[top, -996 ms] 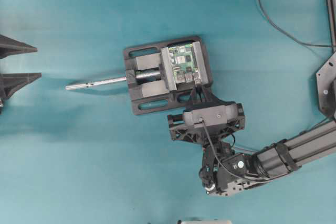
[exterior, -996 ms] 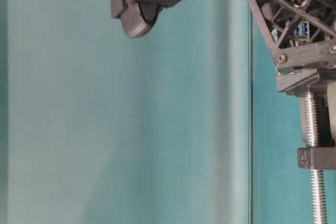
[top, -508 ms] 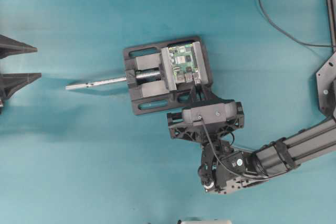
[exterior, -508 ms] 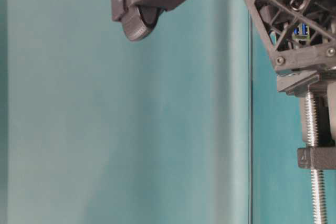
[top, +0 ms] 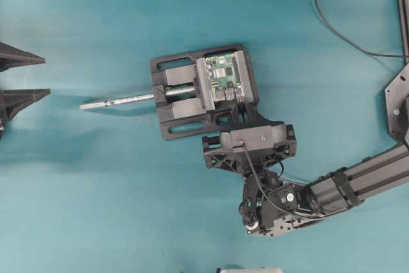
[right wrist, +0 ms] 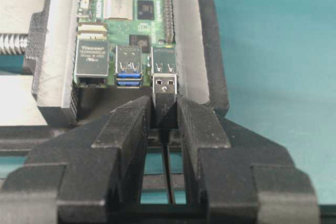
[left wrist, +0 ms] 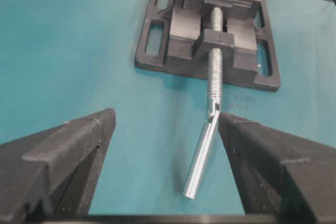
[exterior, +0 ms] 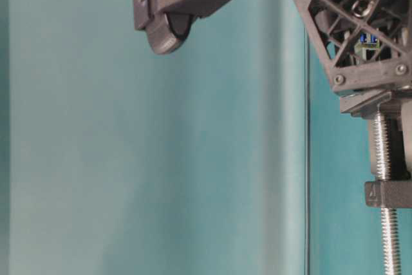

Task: Insert the USB into the fixed PCB.
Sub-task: 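Push the USB plug into the right USB port with the right gripper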

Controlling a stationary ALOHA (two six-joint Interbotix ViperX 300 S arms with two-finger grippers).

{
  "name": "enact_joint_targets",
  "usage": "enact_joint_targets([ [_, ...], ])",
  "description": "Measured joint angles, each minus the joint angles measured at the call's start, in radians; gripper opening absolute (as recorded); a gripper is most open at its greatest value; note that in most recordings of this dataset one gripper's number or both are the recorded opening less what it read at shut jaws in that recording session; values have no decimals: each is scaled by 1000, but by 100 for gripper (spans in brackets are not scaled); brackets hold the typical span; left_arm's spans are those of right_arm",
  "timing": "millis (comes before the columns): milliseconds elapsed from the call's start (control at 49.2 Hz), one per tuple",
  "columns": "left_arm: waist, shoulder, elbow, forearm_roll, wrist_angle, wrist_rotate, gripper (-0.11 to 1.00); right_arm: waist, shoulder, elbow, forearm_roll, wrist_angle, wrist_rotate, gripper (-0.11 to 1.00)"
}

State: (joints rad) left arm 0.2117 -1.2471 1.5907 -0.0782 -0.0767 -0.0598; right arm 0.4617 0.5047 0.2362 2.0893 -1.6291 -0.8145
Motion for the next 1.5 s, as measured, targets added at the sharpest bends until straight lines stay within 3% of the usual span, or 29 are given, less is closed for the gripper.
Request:
enact_joint_targets([
  [650, 0, 0, 0, 0, 0, 0, 94, -21, 0, -31, 9, 0, -21, 21],
  [1057, 0, 0, 0, 0, -2, 0, 94, -29, -60, 52, 8, 58, -49, 21],
  [1504, -2, 0, 0, 0, 0, 0, 94, -51, -77, 71, 5, 95, -66, 21],
])
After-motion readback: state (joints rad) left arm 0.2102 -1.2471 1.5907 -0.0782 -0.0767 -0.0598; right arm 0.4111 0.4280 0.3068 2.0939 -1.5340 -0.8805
